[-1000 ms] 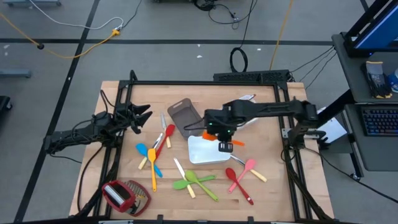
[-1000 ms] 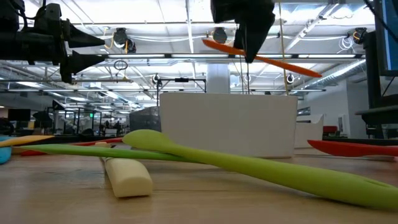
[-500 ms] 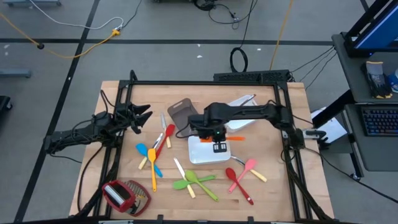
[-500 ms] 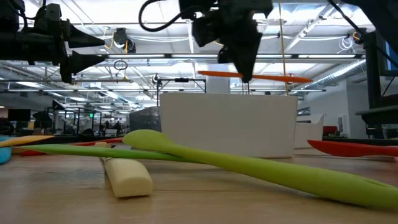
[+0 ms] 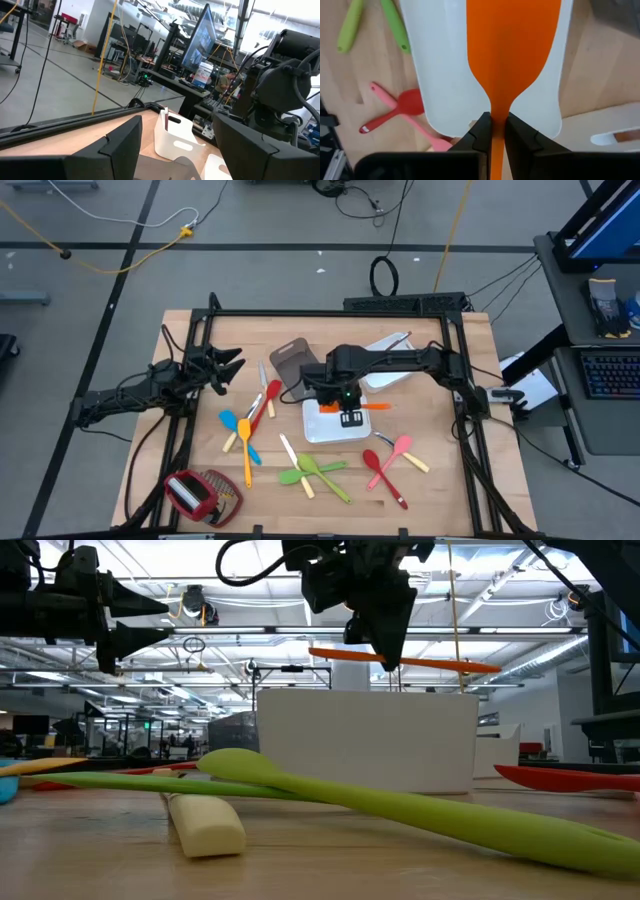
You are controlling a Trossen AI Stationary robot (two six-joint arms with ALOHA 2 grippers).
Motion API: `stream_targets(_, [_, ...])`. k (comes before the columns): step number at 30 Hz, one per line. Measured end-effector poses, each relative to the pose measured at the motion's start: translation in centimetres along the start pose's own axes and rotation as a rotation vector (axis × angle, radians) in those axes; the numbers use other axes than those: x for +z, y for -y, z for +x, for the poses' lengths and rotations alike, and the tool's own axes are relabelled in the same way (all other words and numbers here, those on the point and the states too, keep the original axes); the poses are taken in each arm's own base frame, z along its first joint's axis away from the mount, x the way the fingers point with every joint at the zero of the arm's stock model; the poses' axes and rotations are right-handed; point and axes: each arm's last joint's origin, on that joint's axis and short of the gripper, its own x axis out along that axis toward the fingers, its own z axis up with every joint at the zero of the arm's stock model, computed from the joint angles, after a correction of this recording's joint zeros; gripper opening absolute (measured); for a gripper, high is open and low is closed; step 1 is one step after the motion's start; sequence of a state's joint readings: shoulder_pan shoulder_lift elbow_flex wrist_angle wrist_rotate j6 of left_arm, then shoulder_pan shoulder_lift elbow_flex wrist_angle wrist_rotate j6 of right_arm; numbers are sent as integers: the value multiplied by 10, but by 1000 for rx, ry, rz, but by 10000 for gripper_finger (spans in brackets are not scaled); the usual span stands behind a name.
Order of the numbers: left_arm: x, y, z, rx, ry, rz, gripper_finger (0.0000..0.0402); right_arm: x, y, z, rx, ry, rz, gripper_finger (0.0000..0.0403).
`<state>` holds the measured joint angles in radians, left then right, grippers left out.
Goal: Pick & Place Kitchen Items
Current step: Put the orange spatula into bottom white bin
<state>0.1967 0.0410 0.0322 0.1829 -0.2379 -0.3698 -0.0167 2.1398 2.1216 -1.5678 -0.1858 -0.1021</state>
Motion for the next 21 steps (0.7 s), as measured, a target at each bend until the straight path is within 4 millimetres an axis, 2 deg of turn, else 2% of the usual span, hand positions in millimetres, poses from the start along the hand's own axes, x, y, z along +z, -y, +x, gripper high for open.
stream_targets(9, [0, 0, 0, 0, -1, 0, 250, 14, 11, 24, 71, -35, -25, 24])
stream_targets(15, [0, 0, 0, 0, 0, 0, 250, 17, 11, 24, 83, 2, -21, 27])
stream_targets(21, [0, 0, 0, 0, -1, 0, 250, 19, 11, 24, 81, 22, -1, 48])
